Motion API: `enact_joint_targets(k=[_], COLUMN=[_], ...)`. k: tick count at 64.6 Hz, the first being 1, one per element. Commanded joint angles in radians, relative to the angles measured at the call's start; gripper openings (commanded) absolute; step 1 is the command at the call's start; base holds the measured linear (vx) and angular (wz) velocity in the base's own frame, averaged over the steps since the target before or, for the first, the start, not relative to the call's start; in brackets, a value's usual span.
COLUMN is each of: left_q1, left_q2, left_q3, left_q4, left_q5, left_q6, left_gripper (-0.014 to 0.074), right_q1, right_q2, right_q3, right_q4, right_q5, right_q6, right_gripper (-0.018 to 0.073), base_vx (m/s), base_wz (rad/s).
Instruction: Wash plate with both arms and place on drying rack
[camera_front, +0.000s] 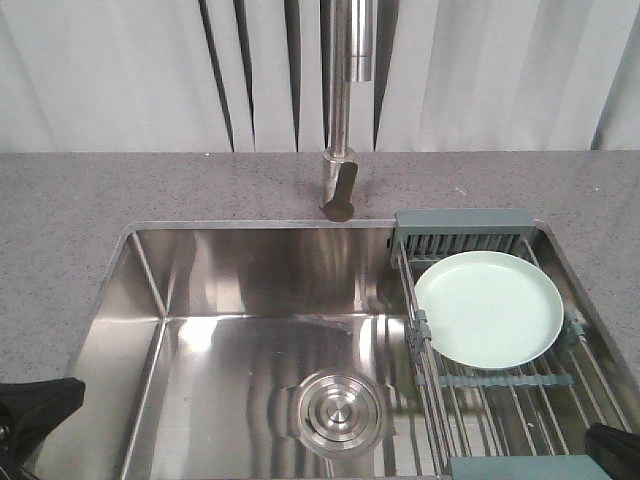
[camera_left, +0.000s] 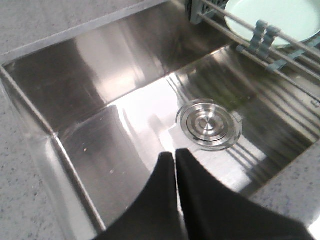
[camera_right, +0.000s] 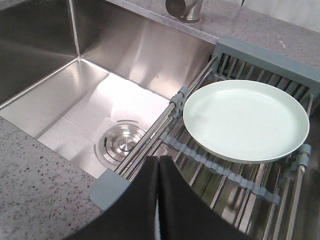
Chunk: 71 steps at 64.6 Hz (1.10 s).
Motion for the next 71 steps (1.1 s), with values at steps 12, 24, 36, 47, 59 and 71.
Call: enact_joint_targets(k=[12,24,36,47,59,71], left_q1=[-0.004,-0.004,0.005,0.12,0.247,0.301], left_q2=[-0.058,-0.228,-0.391,-0.485,-0.588,-0.688], left_q3=[0.221,0.404,0.415,0.415,0.415,0.415], left_q4=[0.118,0.199,0.296,0.311,0.331,0.336], left_q5=[-0.304,-0.568,-0.468,-0.385,-0.37,-0.369], left_q6=[-0.242,-0.291,-0.236,-0.199,-0.182,-0.199], left_gripper=[-0.0006,-0.0006,-0.0006,-0.0006,-0.0006,-0.0006], right_q1=[0.001,0.001,0.001,0.001,0.001,0.001], right_q2=[0.008,0.008,0.008,0.008,0.008,0.008], right_q3=[-0.026,-0.026,-0.026,-0.026,-0.026,-0.026], right_q4=[0.014,0.014,0.014,0.014,0.014,0.014], right_q5=[-0.063,-0.063,-0.063,-0.063,-0.063,-0.063], right_q6=[0.002,0.002,0.002,0.002,0.002,0.002], right_gripper=[-0.0004,-0.0004,-0.0004,-0.0004,-0.0004,-0.0004], base_vx=[0.0,0.0,0.0,0.0,0.0,0.0], base_wz=[0.0,0.0,0.0,0.0,0.0,0.0])
